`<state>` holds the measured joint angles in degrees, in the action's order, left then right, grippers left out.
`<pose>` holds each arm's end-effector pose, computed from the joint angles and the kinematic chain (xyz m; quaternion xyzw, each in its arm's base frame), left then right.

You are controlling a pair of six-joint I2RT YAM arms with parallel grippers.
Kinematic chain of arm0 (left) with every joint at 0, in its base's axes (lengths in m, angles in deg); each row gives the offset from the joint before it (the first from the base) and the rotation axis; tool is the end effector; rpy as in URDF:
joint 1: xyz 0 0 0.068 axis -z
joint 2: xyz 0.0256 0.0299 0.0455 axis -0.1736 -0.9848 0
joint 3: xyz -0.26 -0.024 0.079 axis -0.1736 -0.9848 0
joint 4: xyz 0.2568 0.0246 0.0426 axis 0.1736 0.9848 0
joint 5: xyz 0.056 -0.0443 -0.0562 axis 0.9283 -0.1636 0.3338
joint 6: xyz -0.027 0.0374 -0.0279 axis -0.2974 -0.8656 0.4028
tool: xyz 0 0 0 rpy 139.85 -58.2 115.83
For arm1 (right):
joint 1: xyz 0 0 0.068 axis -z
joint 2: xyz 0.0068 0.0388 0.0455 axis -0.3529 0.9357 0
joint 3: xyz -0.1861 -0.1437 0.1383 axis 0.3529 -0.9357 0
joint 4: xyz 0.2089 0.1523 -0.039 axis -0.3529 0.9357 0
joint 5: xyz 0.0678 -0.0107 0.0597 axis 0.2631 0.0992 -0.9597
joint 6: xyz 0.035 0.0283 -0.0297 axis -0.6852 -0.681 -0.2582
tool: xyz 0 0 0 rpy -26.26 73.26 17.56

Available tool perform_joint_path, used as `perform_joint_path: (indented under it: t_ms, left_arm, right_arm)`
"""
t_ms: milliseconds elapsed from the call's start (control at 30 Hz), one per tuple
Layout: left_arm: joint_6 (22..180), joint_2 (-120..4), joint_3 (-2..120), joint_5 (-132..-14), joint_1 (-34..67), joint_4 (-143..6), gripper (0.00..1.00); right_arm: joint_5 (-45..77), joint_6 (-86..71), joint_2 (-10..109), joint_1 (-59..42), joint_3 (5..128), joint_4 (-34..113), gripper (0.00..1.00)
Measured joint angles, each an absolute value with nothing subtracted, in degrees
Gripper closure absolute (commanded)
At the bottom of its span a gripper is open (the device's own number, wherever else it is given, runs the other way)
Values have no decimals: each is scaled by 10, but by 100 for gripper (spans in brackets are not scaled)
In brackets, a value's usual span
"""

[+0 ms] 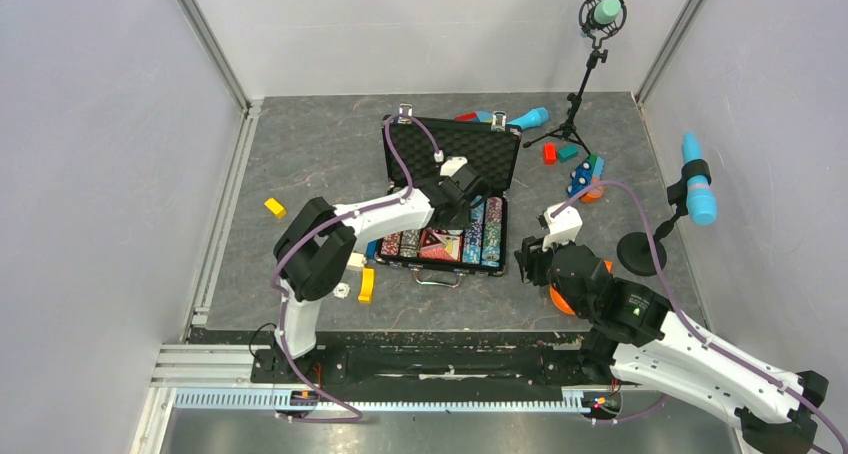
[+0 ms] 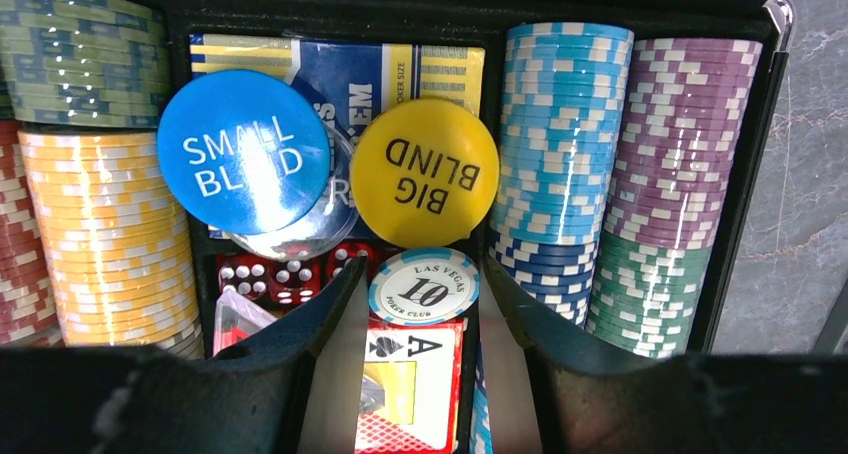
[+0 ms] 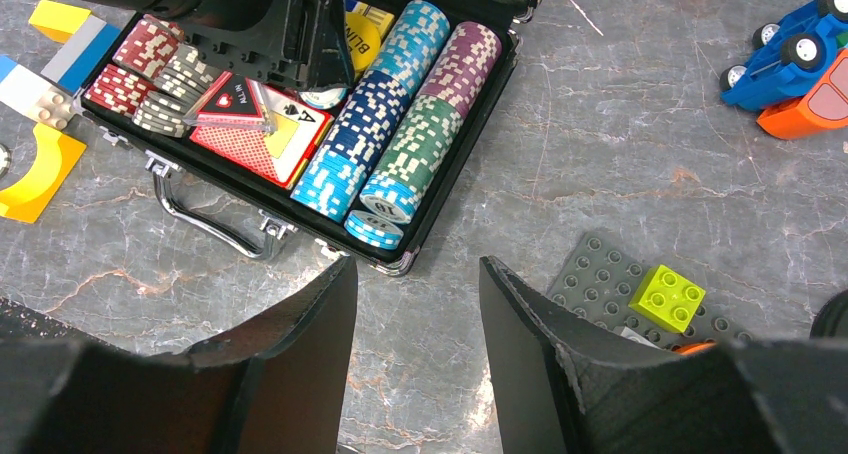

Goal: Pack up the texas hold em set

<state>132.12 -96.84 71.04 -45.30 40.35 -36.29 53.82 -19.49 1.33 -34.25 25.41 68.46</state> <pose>0.2800 -0.3194 0.1912 0.0215 0.9529 -0.0727 0.2937 0.0920 0.0996 0.2738 -0.1296 0.8281 0.1158 0.5330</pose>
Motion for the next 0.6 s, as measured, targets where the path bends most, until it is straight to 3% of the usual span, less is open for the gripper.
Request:
perform_joint_path:
  t_ms: [600]
  left_arm:
    - [1319,-908,657,-459,408,-374,62]
  right_arm:
    - [538,-196,15,-343,245,678,47]
